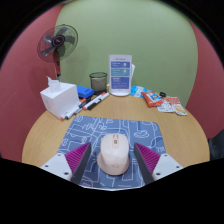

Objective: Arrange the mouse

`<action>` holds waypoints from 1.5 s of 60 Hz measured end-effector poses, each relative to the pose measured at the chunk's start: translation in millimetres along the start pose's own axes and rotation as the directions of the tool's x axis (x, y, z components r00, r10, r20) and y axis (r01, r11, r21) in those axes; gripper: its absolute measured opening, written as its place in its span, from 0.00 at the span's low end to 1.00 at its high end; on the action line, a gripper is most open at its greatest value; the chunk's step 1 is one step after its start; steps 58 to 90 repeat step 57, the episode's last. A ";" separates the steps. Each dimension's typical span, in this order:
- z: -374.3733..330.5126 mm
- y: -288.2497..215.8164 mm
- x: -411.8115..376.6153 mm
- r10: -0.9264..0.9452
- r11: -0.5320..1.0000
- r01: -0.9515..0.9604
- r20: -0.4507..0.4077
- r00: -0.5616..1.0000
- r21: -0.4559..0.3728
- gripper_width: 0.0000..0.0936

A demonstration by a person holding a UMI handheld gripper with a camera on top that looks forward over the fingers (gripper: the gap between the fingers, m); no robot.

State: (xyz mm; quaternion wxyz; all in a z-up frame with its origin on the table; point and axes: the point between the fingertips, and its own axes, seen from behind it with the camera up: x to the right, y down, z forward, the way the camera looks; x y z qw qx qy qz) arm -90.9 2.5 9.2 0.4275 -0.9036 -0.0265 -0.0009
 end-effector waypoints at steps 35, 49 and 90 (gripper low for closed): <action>-278.8 -28.2 -31.0 0.027 0.994 -0.016 -0.104 0.994 0.106 0.90; -345.5 11.4 -45.4 0.033 0.994 -0.021 -0.110 0.993 0.110 0.90; -364.1 22.9 -55.6 0.057 0.992 -0.046 -0.100 0.993 0.116 0.90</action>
